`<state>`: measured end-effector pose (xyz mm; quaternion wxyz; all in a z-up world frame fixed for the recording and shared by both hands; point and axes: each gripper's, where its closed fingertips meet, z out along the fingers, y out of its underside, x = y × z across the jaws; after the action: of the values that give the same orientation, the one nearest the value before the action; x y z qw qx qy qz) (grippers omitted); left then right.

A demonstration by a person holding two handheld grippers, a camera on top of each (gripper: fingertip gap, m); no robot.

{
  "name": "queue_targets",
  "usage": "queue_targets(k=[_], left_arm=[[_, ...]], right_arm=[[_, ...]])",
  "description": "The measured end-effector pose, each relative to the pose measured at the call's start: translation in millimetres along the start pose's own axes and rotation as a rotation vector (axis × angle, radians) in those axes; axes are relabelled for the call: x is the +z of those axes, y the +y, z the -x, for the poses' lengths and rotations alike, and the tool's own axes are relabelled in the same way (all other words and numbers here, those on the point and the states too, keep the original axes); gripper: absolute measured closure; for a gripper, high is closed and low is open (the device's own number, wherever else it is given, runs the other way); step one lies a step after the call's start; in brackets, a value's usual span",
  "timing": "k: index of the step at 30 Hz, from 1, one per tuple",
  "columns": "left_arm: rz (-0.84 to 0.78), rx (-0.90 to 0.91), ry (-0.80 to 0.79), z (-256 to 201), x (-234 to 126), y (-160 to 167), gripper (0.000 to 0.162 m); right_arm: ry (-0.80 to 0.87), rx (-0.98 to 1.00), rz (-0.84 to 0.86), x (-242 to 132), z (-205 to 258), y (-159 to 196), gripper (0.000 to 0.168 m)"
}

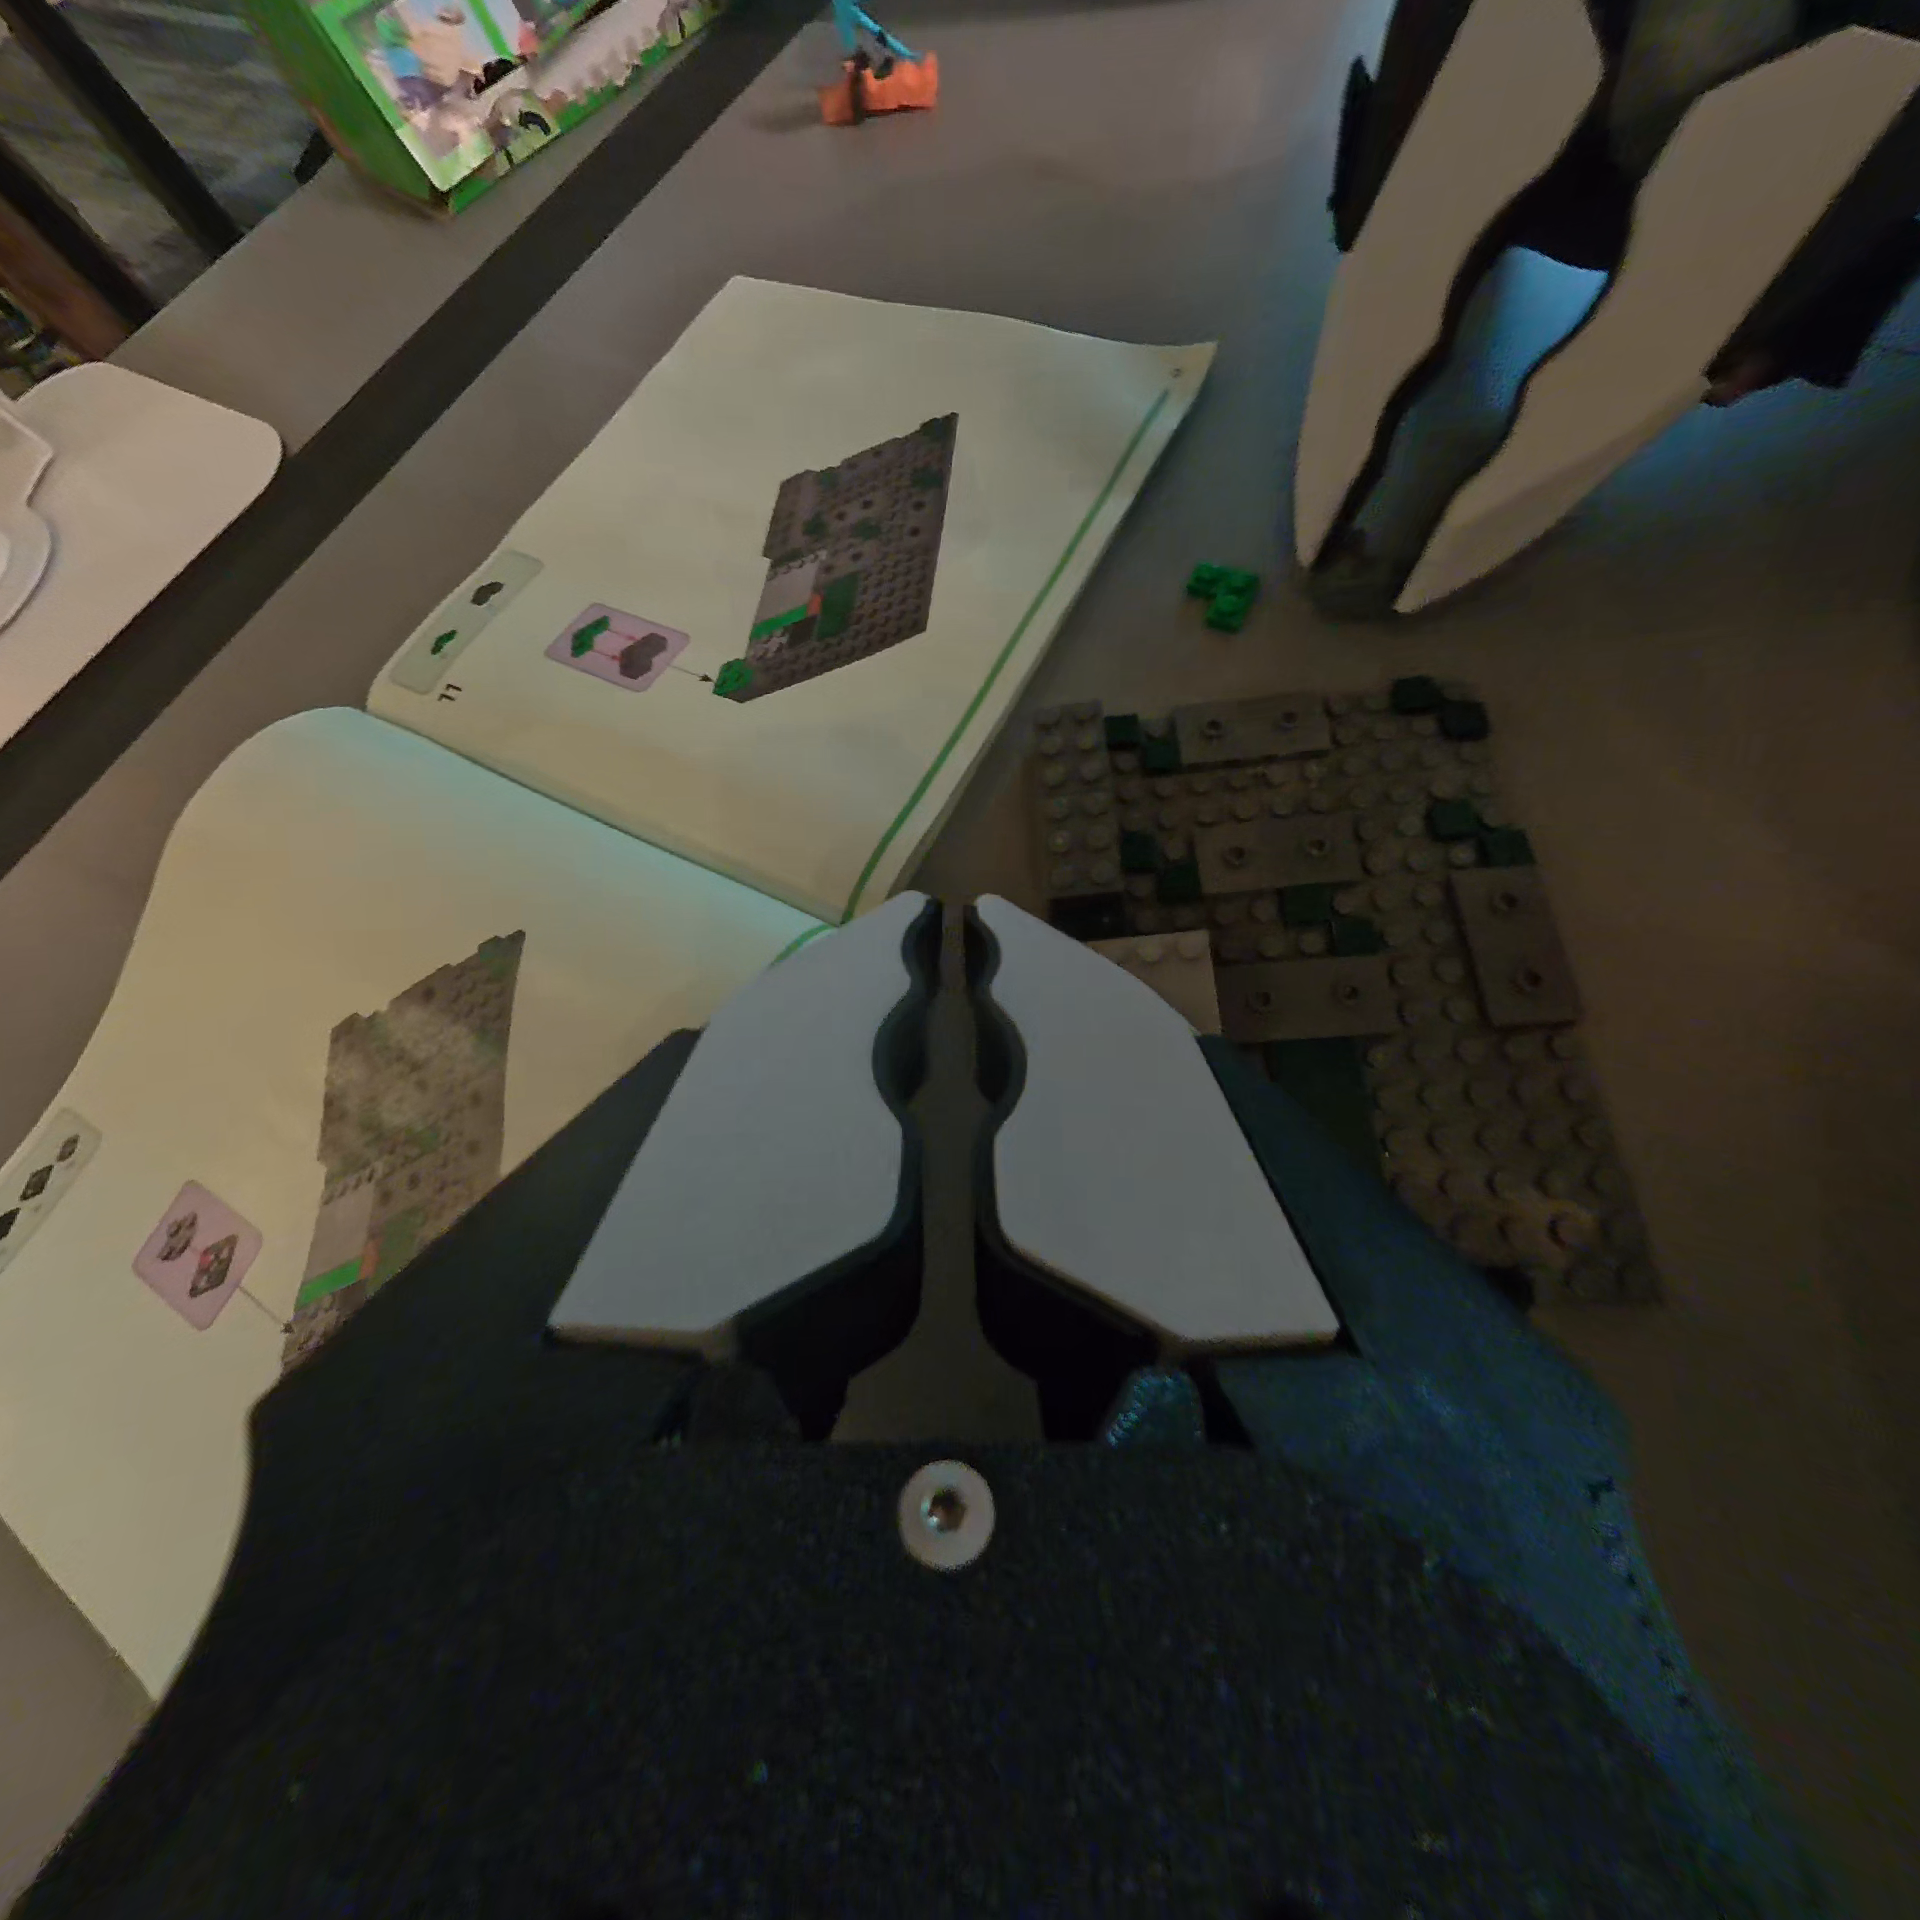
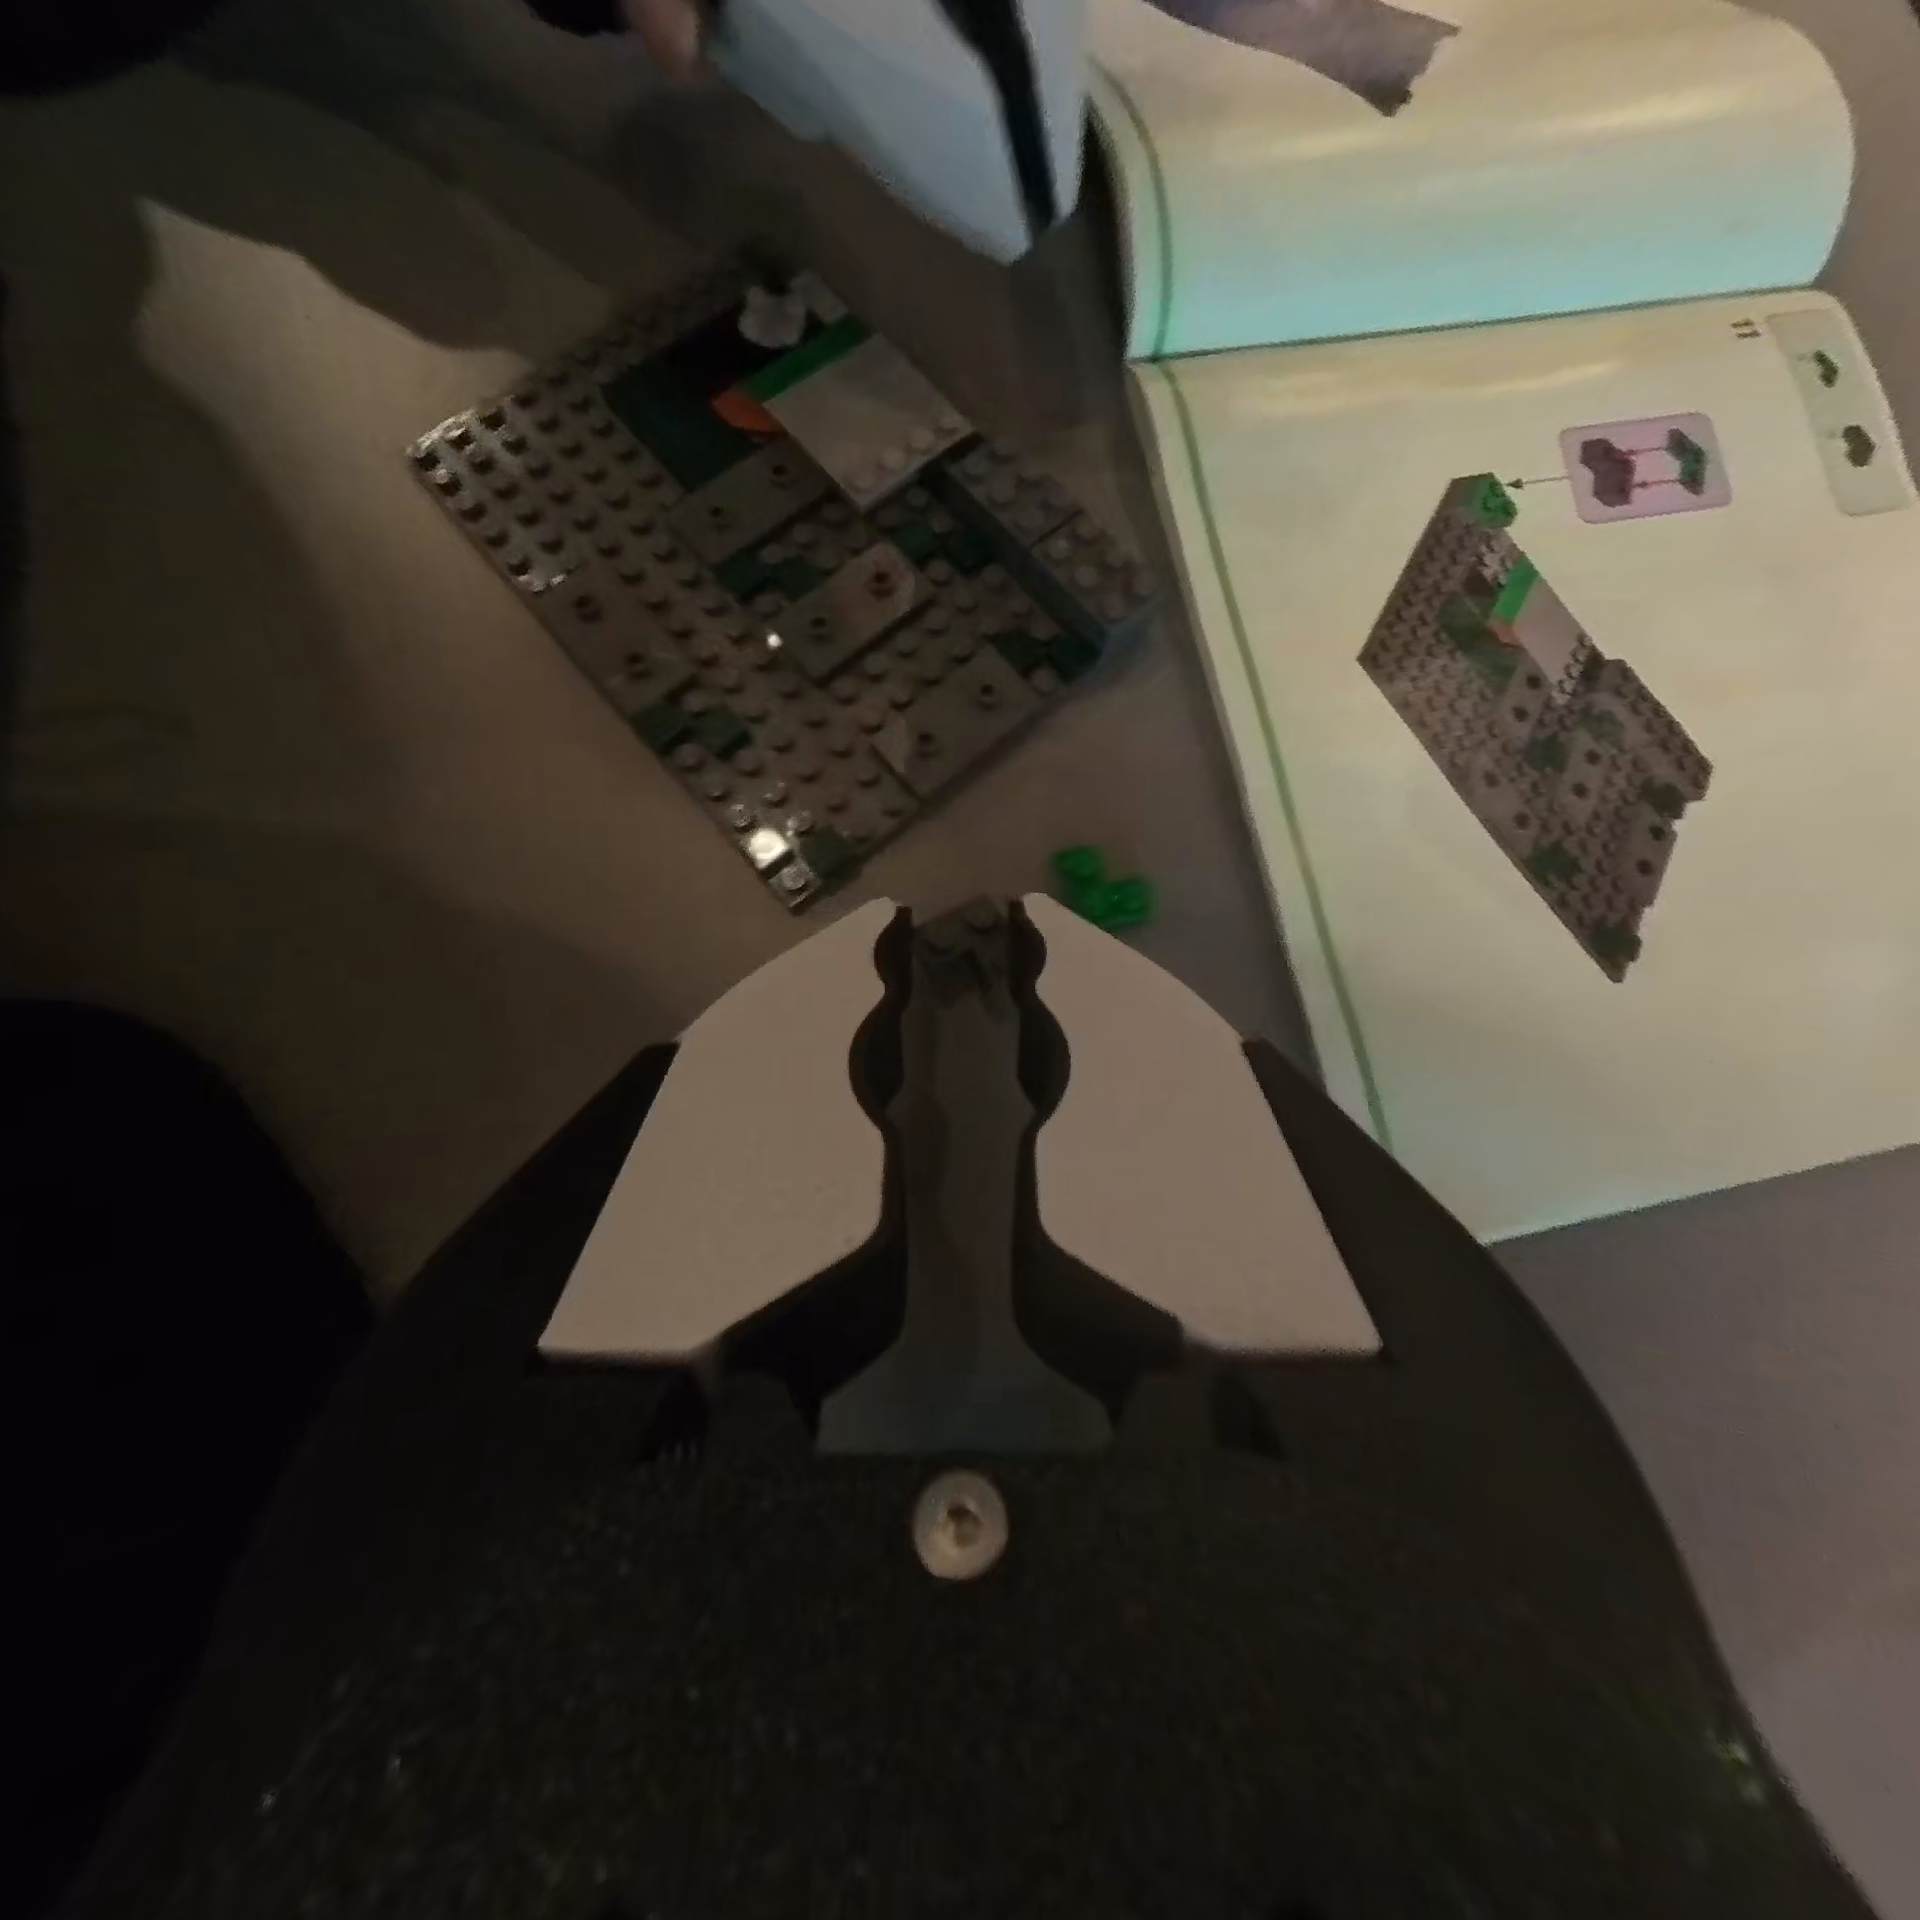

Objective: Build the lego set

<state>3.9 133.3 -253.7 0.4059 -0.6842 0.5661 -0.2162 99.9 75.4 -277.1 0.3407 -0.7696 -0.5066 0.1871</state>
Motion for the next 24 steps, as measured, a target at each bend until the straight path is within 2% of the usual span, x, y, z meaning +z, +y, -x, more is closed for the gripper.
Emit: queue_targets(k=[1,7,10,13,16,21,24], left_arm=[[0.000,0.004,0.002,0,0,0,0.158],[-0.006,0.007,0.017,-3,0,-1,0.157],[-0.006,0.009,0.020,-4,-1,-1,0.158],[-0.005,0.013,0.023,-4,-1,0,0.157],[-0.004,0.015,0.028,-6,-1,0,0.158],[-0.002,0.028,0.033,-9,0,0,0.157],[0.000,0.037,0.021,-7,-1,0,0.158]], right_arm=[[0.020,0.017,-0.006,0,-3,-1,0.151],[0.245,0.312,0.029,-4,-26,7,0.151],[0.288,0.478,0.015,-6,-21,11,0.151],[0.276,0.495,0.004,-5,-6,10,0.144],[0.233,0.417,-0.027,-11,1,4,0.139],[0.120,0.038,0.052,-27,-1,5,0.142],[0.007,-0.100,0.100,-29,0,7,0.143]])
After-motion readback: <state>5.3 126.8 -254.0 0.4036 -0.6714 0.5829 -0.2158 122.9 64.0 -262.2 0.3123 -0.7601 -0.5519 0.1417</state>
